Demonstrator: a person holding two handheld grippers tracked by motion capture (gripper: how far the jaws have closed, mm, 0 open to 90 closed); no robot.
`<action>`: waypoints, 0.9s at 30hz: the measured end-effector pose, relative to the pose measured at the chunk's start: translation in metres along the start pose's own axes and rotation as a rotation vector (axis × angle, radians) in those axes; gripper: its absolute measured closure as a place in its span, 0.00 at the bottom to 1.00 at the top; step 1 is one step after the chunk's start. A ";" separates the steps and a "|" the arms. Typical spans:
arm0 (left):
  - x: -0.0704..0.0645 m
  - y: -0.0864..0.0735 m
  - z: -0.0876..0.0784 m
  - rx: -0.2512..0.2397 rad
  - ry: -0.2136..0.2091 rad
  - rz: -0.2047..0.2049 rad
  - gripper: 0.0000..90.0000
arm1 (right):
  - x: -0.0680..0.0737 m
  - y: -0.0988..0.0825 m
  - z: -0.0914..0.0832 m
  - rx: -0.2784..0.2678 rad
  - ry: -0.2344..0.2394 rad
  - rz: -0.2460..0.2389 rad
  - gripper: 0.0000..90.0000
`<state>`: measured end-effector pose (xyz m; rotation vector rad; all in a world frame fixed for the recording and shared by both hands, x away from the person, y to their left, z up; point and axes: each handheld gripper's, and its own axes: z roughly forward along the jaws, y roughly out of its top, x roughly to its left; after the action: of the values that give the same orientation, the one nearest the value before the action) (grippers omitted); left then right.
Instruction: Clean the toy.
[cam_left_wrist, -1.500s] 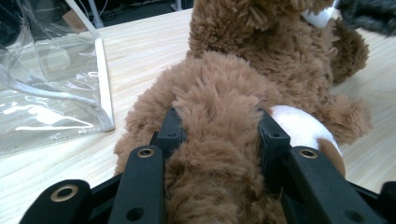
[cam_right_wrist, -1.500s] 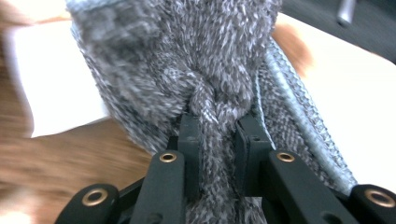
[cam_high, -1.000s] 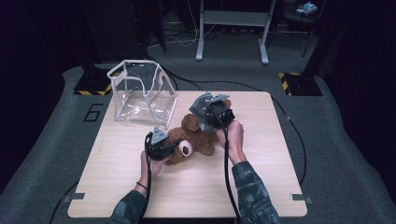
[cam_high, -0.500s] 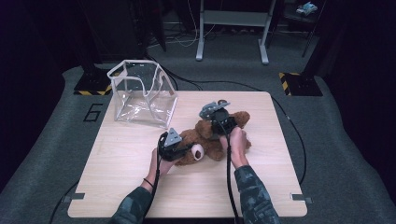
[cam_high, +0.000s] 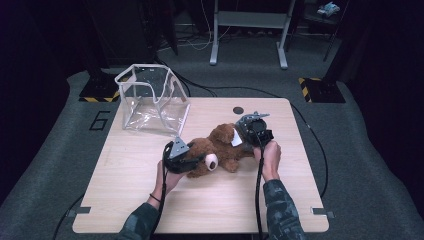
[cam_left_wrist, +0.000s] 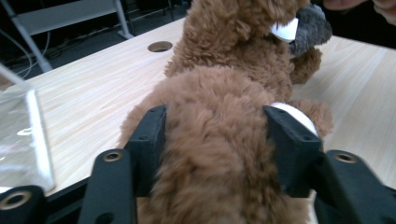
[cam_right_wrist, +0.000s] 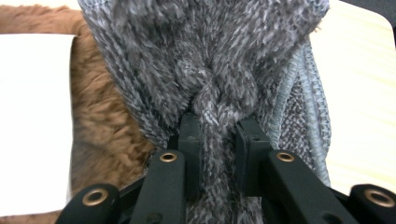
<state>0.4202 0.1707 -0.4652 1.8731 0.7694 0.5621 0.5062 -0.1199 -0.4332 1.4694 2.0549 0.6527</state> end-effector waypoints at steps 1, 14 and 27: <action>0.000 -0.004 -0.006 -0.013 -0.001 -0.013 0.46 | 0.000 -0.001 -0.002 -0.007 0.003 0.000 0.84; 0.019 -0.017 -0.013 -0.004 0.063 -0.110 0.83 | 0.015 -0.012 -0.057 -0.148 0.118 -0.012 0.84; 0.038 -0.013 -0.009 0.052 0.174 -0.228 0.46 | 0.020 -0.009 -0.042 -0.139 0.104 -0.029 0.84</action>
<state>0.4369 0.2082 -0.4719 1.7690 1.1057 0.5680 0.4667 -0.1069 -0.4100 1.3494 2.0593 0.8588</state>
